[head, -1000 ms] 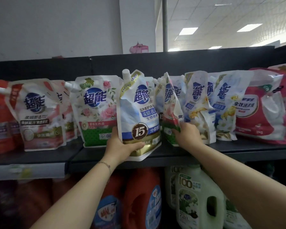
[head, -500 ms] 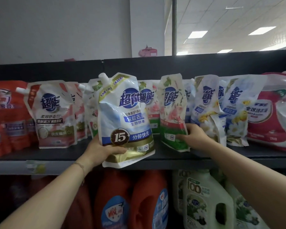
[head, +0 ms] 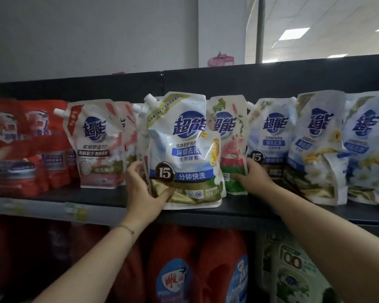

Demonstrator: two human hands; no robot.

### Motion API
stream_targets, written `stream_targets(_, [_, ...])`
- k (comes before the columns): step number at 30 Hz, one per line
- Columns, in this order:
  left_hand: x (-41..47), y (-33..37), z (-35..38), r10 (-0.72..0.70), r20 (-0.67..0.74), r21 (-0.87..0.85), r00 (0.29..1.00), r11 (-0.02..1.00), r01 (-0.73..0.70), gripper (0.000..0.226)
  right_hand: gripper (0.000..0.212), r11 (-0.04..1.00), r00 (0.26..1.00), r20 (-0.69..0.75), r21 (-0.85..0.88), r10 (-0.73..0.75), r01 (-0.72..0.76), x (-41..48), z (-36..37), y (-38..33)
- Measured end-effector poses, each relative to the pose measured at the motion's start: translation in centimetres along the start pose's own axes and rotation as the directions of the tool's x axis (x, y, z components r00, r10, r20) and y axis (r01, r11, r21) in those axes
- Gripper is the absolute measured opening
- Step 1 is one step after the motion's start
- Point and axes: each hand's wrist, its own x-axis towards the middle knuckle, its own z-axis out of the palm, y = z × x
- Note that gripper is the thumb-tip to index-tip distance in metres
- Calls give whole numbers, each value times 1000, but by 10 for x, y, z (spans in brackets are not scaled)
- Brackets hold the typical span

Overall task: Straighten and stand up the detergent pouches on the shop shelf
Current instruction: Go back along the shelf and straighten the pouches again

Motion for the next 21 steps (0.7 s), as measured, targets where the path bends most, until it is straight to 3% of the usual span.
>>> stream_targets(2, [-5, 5, 0, 257, -13, 232, 966, 941, -247, 79, 53, 993, 986, -152, -101, -71, 56, -3, 8, -3])
stream_targets(5, [-14, 28, 6, 490, 168, 461, 856, 728, -507, 61, 84, 876, 907, -293, -460, -303, 144, -11, 17, -5])
stream_targets(7, [-18, 40, 14, 540, 323, 513, 777, 590, -624, 57, 94, 723, 842, -242, -652, -483, 227, -13, 19, -1])
stream_targets(9, [-21, 47, 25, 565, 453, 509, 689, 471, -721, 54, 98, 518, 743, -91, -772, -663, 367, -12, 16, 5])
stream_targets(12, [-23, 56, 46, 547, 597, 464, 586, 361, -809, 54, 91, 263, 702, 167, -847, -693, 462, -5, 12, 11])
stream_targets(14, [-23, 60, 59, 474, 640, 493, 604, 350, -797, 52, 86, 216, 713, 219, -858, -666, 465, 3, 10, 11])
stream_targets(17, [-22, 61, 70, 385, 636, 559, 669, 369, -743, 51, 99, 207, 725, 234, -862, -647, 462, 13, 8, 13])
stream_targets(21, [-21, 56, 75, 435, 593, 559, 678, 383, -735, 51, 113, 225, 743, 241, -856, -624, 466, 30, 0, 24])
